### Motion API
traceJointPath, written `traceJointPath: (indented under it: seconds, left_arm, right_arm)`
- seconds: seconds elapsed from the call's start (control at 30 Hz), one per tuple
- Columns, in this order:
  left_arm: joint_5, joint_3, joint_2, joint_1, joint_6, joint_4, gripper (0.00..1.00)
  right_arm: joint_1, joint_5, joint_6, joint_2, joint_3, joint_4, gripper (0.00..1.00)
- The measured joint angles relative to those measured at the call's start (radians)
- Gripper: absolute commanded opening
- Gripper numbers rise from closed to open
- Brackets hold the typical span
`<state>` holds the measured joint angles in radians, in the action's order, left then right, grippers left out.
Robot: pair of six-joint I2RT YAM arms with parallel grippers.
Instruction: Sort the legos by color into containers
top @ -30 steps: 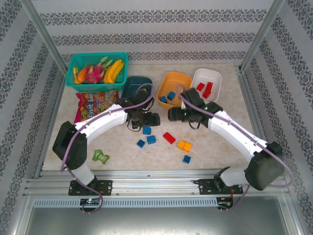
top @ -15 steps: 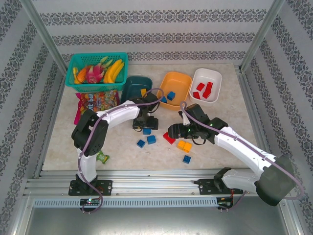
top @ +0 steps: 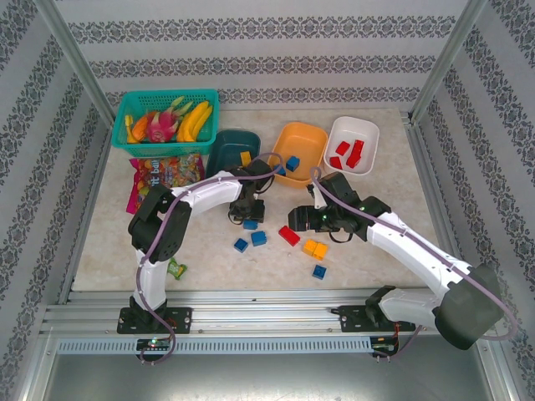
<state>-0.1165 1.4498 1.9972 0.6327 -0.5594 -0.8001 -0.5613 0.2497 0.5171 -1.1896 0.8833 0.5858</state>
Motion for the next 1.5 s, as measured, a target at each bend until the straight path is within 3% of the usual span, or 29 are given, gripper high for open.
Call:
traceJointPath:
  seconds: [0.2, 0.5, 0.67, 0.9, 1.03, 1.27, 1.5]
  left_arm:
    - [-0.002, 0.045, 0.0, 0.0, 0.003, -0.027, 0.33]
    - [-0.04, 0.46, 0.049, 0.0, 0.004, -0.074, 0.33]
    - [-0.065, 0.715, 0.207, 0.0, 0.007, -0.073, 0.34]
    - [-0.089, 0.948, 0.455, 0.0, 0.011, -0.052, 0.36]
    - [-0.089, 0.977, 0.529, 0.0, 0.011, -0.036, 0.39]
    - [-0.088, 0.98, 0.562, 0.0, 0.011, -0.027, 0.64]
    - [-0.078, 0.991, 0.539, 0.0, 0.001, -0.031, 0.7]
  right_arm:
    - [0.008, -0.001, 0.005, 0.0, 0.015, 0.006, 0.73]
    - [0.135, -0.073, 0.068, 0.034, 0.112, 0.008, 0.71]
    - [0.205, -0.085, 0.099, 0.03, 0.18, 0.008, 0.7]
    - [0.252, -0.082, 0.132, 0.011, 0.206, 0.01, 0.7]
    - [0.267, -0.071, 0.143, 0.0, 0.206, 0.015, 0.71]
    - [0.272, -0.047, 0.143, -0.001, 0.206, 0.016, 0.71]
    - [0.272, -0.043, 0.134, -0.015, 0.206, 0.04, 0.7]
